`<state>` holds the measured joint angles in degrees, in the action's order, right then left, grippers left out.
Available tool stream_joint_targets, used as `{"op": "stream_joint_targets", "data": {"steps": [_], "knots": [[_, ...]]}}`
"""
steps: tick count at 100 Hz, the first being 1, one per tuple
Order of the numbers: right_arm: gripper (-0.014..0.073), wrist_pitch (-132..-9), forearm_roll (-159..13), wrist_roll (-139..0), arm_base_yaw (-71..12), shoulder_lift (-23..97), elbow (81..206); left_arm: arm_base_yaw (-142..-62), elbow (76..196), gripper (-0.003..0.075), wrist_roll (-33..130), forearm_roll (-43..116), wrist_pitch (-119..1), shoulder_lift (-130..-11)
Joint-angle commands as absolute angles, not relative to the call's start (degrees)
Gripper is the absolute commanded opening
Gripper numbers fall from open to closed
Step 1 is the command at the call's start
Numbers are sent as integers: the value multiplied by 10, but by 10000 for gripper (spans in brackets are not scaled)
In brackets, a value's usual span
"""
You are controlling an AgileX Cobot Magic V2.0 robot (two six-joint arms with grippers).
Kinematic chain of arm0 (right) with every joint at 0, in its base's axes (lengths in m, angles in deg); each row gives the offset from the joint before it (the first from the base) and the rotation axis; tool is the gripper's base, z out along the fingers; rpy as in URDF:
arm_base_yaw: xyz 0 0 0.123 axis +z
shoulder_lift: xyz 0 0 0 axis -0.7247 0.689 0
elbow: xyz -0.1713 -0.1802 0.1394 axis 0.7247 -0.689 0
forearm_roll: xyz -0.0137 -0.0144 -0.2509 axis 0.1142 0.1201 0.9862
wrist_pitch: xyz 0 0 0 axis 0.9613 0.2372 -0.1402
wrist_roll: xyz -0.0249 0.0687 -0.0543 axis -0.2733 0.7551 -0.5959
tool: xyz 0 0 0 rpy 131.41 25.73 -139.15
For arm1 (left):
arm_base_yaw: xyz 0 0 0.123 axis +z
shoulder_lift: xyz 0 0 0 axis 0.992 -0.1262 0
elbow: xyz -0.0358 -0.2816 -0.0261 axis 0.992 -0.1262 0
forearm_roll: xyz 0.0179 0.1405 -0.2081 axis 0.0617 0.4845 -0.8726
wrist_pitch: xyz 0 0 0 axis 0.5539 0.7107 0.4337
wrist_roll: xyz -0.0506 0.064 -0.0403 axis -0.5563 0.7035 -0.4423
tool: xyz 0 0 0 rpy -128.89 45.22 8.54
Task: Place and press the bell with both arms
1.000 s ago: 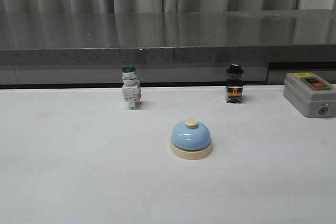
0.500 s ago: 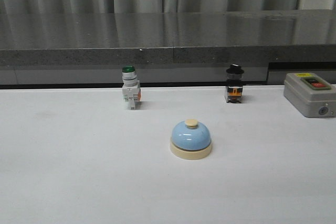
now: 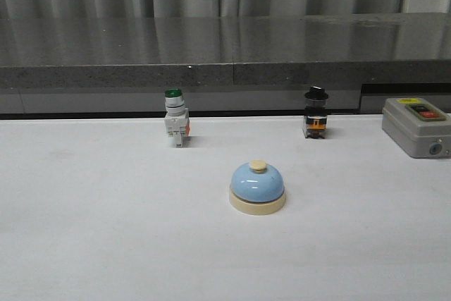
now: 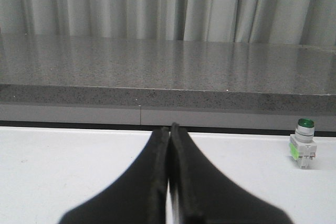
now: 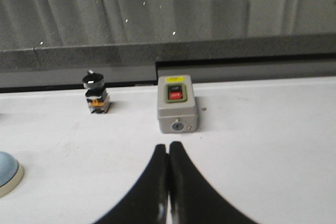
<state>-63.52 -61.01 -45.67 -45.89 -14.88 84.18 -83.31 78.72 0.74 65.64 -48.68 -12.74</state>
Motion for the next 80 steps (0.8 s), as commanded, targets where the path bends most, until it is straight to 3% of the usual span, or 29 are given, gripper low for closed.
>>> {"op": "stream_joint_targets", "data": {"steps": [1,38,80], "knots": [[-60,-604,-624,-457,-441,-83,882,-832,764,-20,7,652,-441,-110],[-60,-503,-605,-458,-301,201,959,-832,764,-20,7,652,-441,-110],[-60,-540,-584,-458,-159,507,1161,-832,764,-20,7,652,-441,-110]]}}
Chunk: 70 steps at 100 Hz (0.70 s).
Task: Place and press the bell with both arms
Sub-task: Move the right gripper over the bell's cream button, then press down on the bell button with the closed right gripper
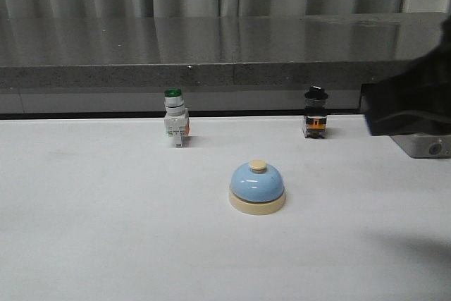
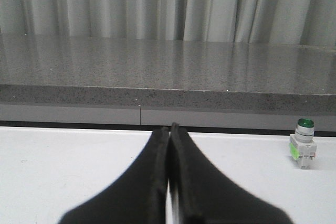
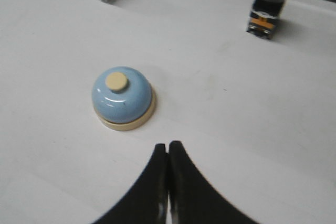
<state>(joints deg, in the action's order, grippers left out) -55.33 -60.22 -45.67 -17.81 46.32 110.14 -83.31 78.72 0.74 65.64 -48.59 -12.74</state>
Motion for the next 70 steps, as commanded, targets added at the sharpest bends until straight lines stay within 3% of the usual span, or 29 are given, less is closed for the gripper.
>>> {"op": "stream_joint_targets", "data": {"steps": [1,70], "knots": [[-60,-543,-583,-458,-156,511,1165,-832,764,-20,7,652,-441,-110],[-60,-864,-565,-472,-101,760,1519,-832,764,-20,7,652,-441,-110]]}}
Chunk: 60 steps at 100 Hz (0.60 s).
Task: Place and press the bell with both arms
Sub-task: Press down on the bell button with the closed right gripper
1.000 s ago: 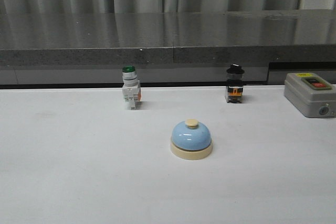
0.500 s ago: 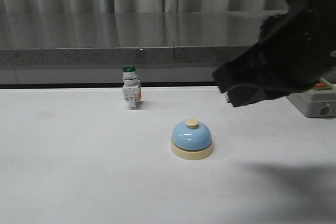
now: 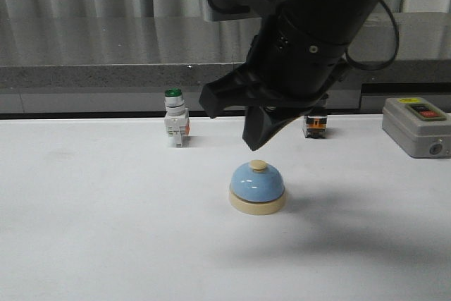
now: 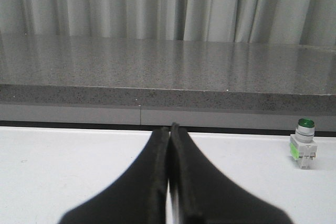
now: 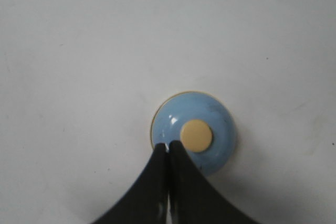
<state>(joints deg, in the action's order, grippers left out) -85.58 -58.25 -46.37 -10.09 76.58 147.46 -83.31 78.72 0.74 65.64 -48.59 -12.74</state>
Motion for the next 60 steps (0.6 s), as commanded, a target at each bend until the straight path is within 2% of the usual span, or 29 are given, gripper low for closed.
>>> {"op": "stream_joint_targets", "data": {"steps": [1,42,60], "knots": [[-60,-865,-563,-472,-101,762,1521,-832,764,-20,7,652,-441,-110],[-60,-887,-534,-472,-111,833,1549,-832,764,-20,7,652,-441,-110],[-60,-887,-538,-472,-111,809,1549,-832,764,-20,7,652,-441,-110]]}}
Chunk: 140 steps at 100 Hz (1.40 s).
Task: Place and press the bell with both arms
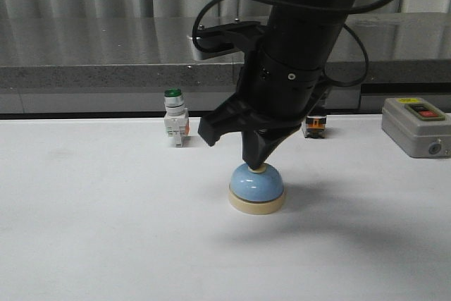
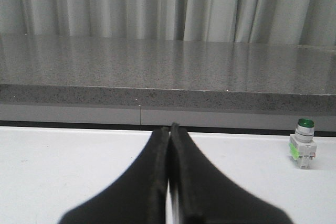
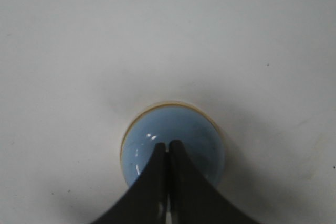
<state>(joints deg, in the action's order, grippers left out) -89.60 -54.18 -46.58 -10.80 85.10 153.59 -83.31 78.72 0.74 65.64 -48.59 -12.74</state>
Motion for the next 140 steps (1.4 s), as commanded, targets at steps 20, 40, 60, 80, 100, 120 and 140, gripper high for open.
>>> {"op": "stream_joint_targets", "data": {"steps": [20,40,60,80,100,120,140], "knots": [[-60,-917,-538,-472,-130,740,1542,-832,764,-20,7,652,-441,-110],[-60,-917,-544,-449,-183,665,1471,-832,764,-20,7,652,-441,-110],[-60,-910,-545,-432,-255,563,1373,-832,764,-20,7,652,-441,-110],[-60,-914,-548,-409,-327,455,1288,-832,764,-20,7,652,-441,-110],[-60,-931,-554,-407,-379,353,1231,-832,764,-20,7,652,-441,-110],[-60,-931,-564,-395,-412,222,1170,-832,764,-20,7,652,-441,-110],[-60,-936,-564,-395,-416,84,1118,-832,764,-20,7,652,-441,-110]]}}
